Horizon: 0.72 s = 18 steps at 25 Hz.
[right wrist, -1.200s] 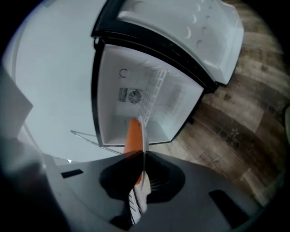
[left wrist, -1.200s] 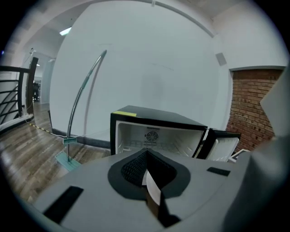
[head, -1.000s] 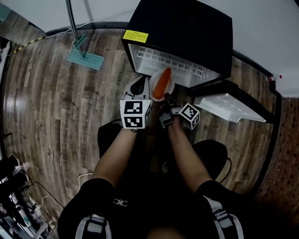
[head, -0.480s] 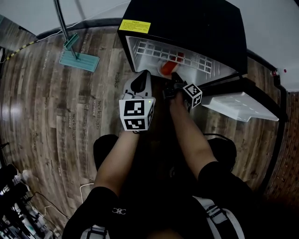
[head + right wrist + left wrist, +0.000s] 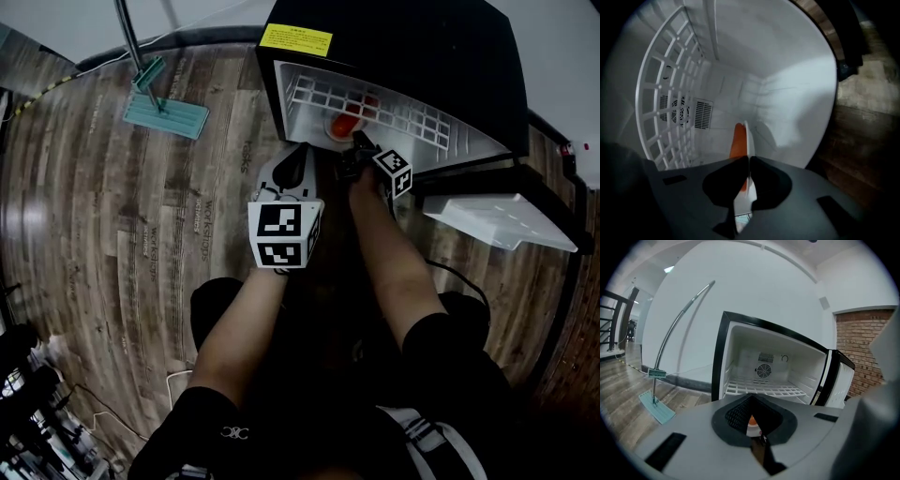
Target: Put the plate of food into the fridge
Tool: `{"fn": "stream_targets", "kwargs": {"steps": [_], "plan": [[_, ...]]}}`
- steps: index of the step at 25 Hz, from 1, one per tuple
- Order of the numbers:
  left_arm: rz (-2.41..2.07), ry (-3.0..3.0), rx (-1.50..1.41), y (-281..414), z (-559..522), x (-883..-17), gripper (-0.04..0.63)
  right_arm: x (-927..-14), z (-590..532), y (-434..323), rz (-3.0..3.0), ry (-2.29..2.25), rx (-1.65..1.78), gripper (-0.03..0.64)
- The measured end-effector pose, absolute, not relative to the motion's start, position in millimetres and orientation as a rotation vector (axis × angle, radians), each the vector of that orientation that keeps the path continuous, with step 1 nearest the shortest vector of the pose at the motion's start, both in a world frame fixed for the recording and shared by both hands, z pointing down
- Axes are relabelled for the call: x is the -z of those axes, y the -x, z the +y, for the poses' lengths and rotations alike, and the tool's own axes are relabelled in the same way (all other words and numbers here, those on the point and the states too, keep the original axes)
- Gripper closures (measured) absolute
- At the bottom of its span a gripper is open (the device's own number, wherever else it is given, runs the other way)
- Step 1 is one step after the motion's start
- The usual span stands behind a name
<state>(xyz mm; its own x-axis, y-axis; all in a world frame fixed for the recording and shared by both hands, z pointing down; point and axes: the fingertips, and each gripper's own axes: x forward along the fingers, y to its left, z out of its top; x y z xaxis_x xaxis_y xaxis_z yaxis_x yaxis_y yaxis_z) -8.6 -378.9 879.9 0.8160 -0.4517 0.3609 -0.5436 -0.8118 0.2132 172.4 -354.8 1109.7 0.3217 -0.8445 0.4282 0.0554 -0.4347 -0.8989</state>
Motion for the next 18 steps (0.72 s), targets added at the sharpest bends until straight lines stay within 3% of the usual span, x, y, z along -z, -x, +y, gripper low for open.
{"fn": "stream_targets", "kwargs": {"steps": [9, 18], "plan": [[-0.741, -2.697, -0.449, 6, -379, -888, 0.598, -1134, -358, -170, 0.788, 1.918, 1.326, 0.589], [-0.710, -2.693, -0.465, 0, -374, -890, 0.598, -1128, -355, -193, 0.942, 2.505, 1.281, 0.551]]}}
